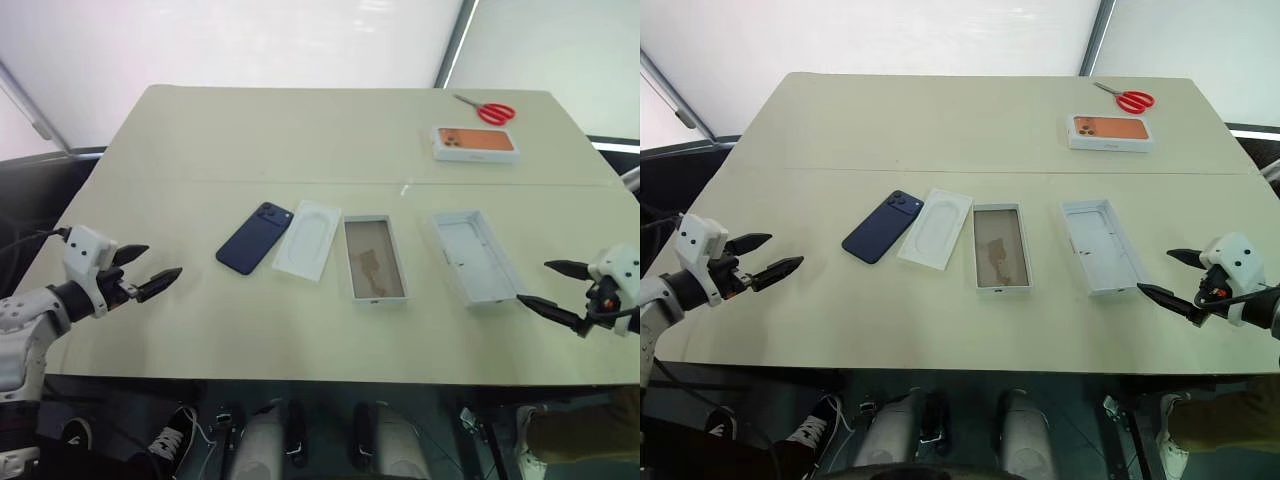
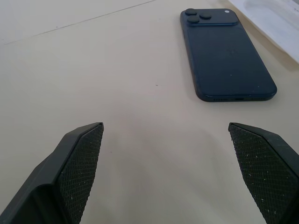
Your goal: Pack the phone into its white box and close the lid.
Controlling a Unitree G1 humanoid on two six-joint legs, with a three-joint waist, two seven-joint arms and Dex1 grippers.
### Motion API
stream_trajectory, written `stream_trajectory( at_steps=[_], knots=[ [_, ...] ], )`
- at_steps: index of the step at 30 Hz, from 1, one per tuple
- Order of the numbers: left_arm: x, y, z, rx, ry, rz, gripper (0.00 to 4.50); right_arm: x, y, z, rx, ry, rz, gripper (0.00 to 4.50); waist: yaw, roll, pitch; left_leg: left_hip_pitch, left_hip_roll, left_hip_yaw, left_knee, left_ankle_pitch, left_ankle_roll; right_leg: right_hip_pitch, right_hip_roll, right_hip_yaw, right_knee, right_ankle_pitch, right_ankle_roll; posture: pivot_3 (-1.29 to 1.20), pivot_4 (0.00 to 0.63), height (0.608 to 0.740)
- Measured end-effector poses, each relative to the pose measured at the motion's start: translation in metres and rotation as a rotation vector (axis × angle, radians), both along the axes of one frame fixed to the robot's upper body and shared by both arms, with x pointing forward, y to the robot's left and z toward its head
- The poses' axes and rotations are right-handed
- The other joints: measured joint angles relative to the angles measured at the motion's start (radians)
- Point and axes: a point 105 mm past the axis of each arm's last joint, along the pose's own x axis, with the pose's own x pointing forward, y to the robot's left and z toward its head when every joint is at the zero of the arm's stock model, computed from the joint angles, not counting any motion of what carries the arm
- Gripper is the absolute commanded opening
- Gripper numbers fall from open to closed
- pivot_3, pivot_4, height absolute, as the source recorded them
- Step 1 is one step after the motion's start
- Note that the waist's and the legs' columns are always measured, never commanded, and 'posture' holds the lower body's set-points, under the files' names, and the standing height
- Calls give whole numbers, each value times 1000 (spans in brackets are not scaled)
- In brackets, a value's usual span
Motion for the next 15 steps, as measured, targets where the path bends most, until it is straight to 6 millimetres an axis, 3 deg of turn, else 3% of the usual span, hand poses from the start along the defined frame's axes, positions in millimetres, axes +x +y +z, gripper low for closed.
stream_trajectory(
  at_steps=[15],
  knots=[
    [2,-2,1,0,-3,-7,4500,5,2,0,-6,-17,9,4473,1,0,0,0,0,0,0,0,-1,0,0,0,0,0,0,0,150,738]
  ],
)
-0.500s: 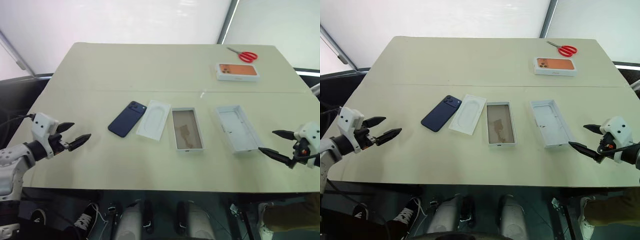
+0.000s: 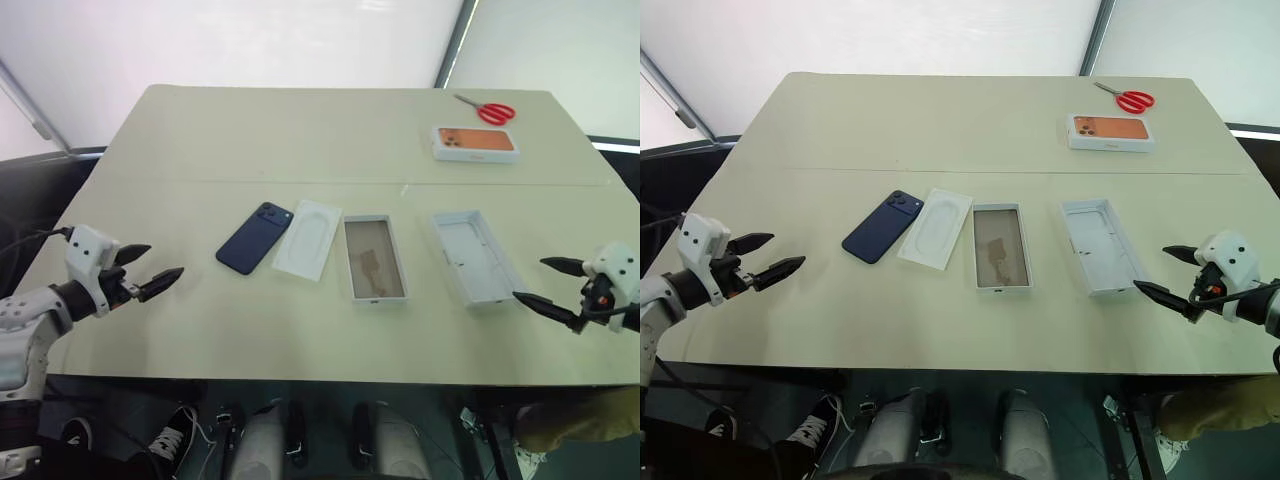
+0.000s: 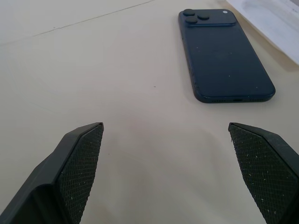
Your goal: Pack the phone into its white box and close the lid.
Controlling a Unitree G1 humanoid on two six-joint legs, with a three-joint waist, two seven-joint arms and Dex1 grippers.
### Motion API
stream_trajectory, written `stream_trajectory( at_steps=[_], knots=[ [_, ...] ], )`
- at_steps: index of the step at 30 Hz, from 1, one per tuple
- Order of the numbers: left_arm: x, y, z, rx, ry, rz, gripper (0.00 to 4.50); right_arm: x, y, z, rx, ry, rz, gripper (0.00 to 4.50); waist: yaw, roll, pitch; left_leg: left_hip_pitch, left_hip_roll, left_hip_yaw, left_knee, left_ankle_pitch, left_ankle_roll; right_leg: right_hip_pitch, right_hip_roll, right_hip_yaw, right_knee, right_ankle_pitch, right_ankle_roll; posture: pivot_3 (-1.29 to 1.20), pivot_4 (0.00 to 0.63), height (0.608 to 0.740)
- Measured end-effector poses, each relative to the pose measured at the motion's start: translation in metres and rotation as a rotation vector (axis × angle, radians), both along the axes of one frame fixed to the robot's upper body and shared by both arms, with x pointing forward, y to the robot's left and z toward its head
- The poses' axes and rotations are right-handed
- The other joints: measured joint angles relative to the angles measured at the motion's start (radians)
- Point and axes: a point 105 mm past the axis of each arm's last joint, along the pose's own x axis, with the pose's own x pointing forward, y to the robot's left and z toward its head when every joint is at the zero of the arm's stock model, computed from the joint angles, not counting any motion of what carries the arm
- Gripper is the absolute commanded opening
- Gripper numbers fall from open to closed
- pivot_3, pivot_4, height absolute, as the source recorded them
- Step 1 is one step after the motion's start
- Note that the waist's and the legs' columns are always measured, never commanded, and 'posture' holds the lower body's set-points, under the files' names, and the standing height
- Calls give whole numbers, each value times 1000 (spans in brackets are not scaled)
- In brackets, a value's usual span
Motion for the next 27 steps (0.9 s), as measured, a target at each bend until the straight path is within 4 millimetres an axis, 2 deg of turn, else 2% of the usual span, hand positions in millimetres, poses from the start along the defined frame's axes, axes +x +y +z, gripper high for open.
stream_trajectory(
  at_steps=[14,18,20,23,27],
  knots=[
    [2,-6,1,-15,-13,-12,4500,-1,-1,-3,0,-5,-4,4473,0,0,0,0,0,0,0,0,0,0,0,0,0,0,0,0,150,738],
    [5,-14,-1,-23,6,-14,4500,0,0,-3,4,-9,-5,4473,1,0,0,0,0,0,0,0,0,0,0,0,0,0,0,0,150,738],
    [7,-22,-3,-65,31,-15,4500,3,4,-1,5,-23,4,4473,0,0,0,0,0,0,0,0,0,0,0,0,0,0,0,0,150,738],
    [12,-49,3,-144,63,-49,4500,15,18,14,14,-78,44,4473,0,0,0,0,0,0,0,1,-1,2,0,0,1,0,1,0,150,738],
    [30,-87,19,-264,66,-97,4500,33,58,38,-4,-171,173,4473,2,0,0,0,0,0,1,1,-1,6,1,0,1,2,4,0,150,738]
  ],
)
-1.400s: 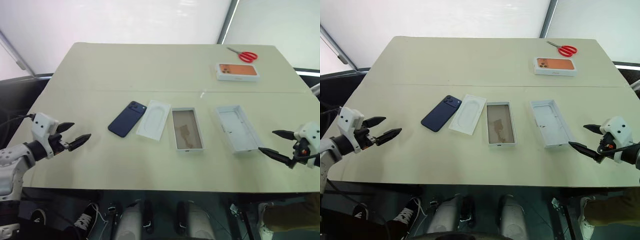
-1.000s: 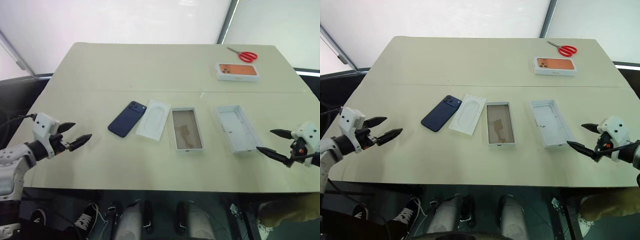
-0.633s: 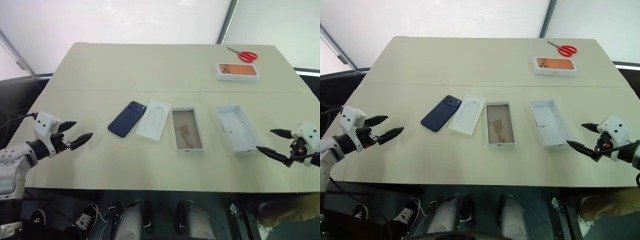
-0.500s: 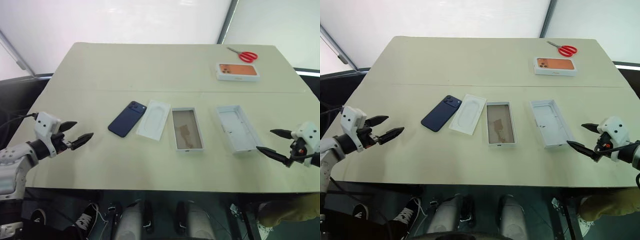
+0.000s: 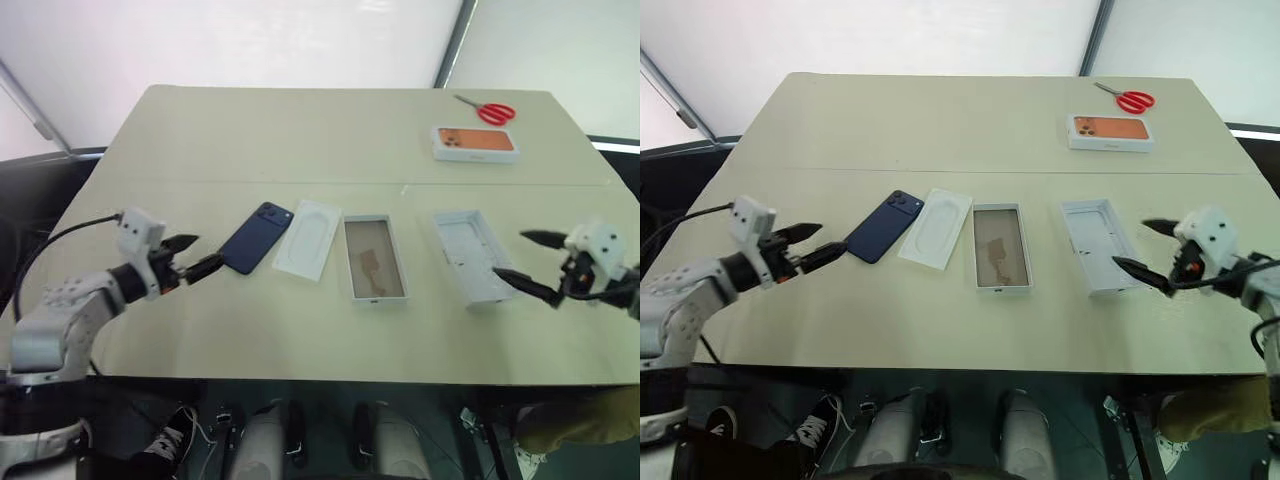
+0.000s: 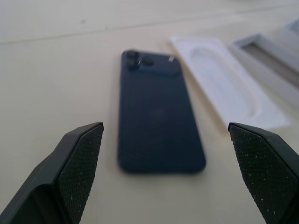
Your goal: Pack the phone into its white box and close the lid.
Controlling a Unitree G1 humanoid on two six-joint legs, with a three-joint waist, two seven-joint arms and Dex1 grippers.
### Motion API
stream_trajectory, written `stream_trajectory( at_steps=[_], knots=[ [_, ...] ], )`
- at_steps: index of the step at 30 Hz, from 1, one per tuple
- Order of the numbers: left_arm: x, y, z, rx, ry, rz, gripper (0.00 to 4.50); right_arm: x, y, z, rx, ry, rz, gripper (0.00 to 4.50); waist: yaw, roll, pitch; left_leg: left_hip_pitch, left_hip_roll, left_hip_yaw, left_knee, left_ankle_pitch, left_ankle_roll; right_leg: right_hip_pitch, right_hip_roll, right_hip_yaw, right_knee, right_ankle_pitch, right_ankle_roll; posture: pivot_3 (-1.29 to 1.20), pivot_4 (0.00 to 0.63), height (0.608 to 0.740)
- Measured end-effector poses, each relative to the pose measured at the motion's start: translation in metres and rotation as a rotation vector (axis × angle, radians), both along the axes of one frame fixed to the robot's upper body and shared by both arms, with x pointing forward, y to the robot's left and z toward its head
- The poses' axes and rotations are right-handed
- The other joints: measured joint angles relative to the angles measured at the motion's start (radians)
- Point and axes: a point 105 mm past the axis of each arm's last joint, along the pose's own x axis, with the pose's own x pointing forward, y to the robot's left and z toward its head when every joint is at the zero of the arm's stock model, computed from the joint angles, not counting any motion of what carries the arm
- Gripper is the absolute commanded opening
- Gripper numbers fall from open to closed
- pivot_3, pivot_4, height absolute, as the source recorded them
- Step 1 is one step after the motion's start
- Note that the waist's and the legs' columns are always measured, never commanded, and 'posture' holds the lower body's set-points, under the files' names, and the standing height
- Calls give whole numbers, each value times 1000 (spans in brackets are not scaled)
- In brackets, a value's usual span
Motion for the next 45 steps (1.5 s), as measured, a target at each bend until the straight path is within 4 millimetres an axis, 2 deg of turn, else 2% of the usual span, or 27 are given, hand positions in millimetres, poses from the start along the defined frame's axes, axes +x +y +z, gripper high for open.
stream_trajectory(
  at_steps=[3,6,9,20,31,45],
  knots=[
    [8,-24,0,-42,32,-31,4500,10,28,2,13,-18,80,4473,-1,0,0,0,0,0,1,0,1,1,1,0,0,0,1,0,150,738],
    [11,-52,-8,-130,115,-88,4500,16,57,-1,30,-22,162,4473,1,-1,0,0,1,0,3,2,3,1,3,-1,1,0,1,0,150,738],
    [15,-66,-17,-178,202,-110,4500,20,72,-2,43,-23,198,4473,2,-1,1,0,1,0,3,2,3,2,4,-1,2,0,1,0,150,738],
    [22,-96,-35,-195,381,-171,4500,22,78,-7,51,-23,184,4473,0,-2,1,0,1,0,4,2,3,2,7,-1,2,0,1,0,150,738],
    [31,-102,-34,-174,390,-159,4500,19,76,-12,52,-20,159,4473,2,-1,1,0,2,0,4,2,3,3,5,-1,2,0,1,0,150,738],
    [40,-100,-31,-301,498,-162,4500,22,77,-9,46,-39,148,4473,1,-1,0,1,1,0,5,2,3,3,7,-1,2,0,1,0,150,738]
  ],
)
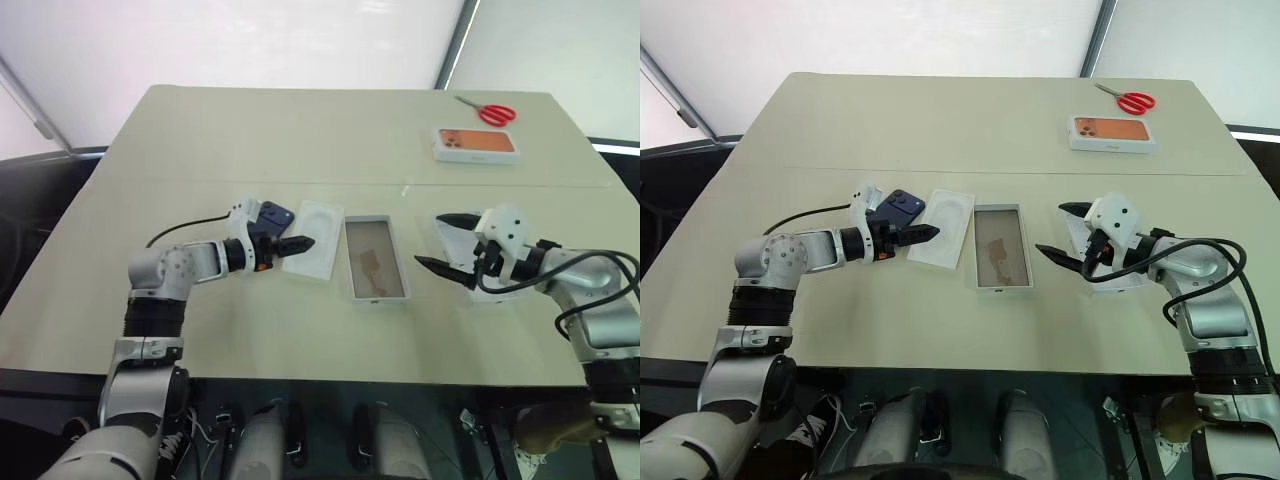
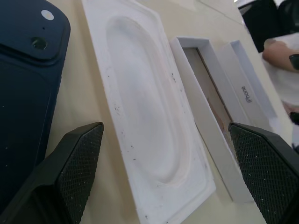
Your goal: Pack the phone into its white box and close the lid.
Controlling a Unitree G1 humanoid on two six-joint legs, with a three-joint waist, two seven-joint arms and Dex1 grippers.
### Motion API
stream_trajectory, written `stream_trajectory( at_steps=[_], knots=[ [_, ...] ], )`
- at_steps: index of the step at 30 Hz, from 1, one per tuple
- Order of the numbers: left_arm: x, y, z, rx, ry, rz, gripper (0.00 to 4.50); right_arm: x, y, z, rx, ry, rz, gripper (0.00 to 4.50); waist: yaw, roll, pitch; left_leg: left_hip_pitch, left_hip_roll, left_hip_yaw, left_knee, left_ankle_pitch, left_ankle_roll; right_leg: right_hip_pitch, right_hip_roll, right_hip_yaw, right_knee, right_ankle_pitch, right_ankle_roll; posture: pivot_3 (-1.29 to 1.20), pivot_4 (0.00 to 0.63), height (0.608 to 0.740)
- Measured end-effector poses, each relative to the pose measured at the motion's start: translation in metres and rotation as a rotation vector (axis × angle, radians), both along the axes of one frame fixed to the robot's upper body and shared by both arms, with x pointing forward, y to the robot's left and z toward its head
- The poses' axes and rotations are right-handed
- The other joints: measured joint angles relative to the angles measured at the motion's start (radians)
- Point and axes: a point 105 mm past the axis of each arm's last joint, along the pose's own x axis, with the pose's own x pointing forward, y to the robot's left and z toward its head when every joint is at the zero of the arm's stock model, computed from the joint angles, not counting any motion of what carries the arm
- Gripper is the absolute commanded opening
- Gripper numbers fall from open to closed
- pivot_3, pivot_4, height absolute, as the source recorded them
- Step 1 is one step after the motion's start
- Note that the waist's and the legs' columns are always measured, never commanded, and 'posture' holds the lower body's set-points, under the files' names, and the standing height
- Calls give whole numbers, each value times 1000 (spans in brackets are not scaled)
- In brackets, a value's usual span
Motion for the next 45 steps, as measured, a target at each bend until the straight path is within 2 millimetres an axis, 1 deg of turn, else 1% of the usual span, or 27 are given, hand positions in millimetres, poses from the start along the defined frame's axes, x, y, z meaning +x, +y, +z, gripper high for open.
stream_trajectory(
  at_steps=[4,7,9,11,19,22,23,25,26,33,37,39,42,44,45],
  knots=[
    [-2,-3,0,3,9,-15,4500,0,0,0,1,-1,-3,4473,1,0,0,0,0,0,0,0,0,0,0,0,0,0,0,0,150,738],
    [-5,-6,-3,8,25,-35,3667,1,0,0,2,-3,-6,4500,1,0,0,0,0,0,0,0,0,0,0,0,0,0,0,0,150,738],
    [-7,-8,-8,6,42,-40,2716,1,0,0,4,-4,-7,4500,0,0,0,0,0,0,0,0,0,0,0,0,0,0,0,0,150,738],
    [-9,-8,-11,4,61,-39,2716,0,1,1,4,-8,-4,4500,0,0,0,0,0,0,0,0,0,0,0,0,0,0,0,0,150,738],
    [-8,-7,-10,4,58,-36,2716,0,3,2,4,-17,-4,4500,-1,0,0,0,0,0,0,0,0,0,0,0,0,0,0,0,150,738],
    [-8,-7,-12,4,63,-32,1842,1,3,2,5,-17,-5,4500,-1,0,0,0,0,0,0,0,0,0,0,0,0,0,0,0,150,738],
    [-8,-6,-13,6,70,-26,1423,1,3,2,5,-17,-5,4500,-1,0,0,0,0,0,0,0,0,0,0,0,0,0,0,0,150,738],
    [-8,-7,-15,4,79,-27,338,1,3,2,2,-17,-6,4500,-1,0,0,0,0,0,0,0,0,0,0,0,0,0,0,0,150,738],
    [-8,-8,-13,2,71,-31,23,1,3,2,1,-17,-5,4500,0,0,0,0,0,0,0,0,0,1,0,0,0,0,0,0,150,738],
    [-8,-9,-11,-17,74,-25,23,0,4,-1,-1,-8,2,4500,-2,0,-1,1,0,0,0,0,0,1,0,0,0,0,0,0,150,738],
    [-7,-4,-6,-110,123,6,23,-6,7,-7,12,41,26,4500,-3,0,-1,1,0,0,0,0,0,1,0,0,1,0,0,0,150,738],
    [-7,0,-3,-160,156,22,23,-15,17,-12,19,75,74,4500,-4,0,0,1,1,0,0,0,0,1,0,0,1,0,0,0,150,738],
    [-9,6,0,-231,198,32,23,-32,39,-27,10,139,175,4500,-4,-1,0,1,1,0,0,0,0,1,0,0,1,0,0,0,150,738],
    [-9,11,3,-257,210,45,23,-41,49,-36,2,180,223,4500,-2,-1,0,0,0,0,1,0,0,1,1,0,1,0,0,0,150,738],
    [-9,11,3,-263,210,49,23,-42,50,-37,0,190,232,4500,-1,-1,0,0,0,0,1,0,0,1,0,0,1,0,0,0,150,738]
  ],
)
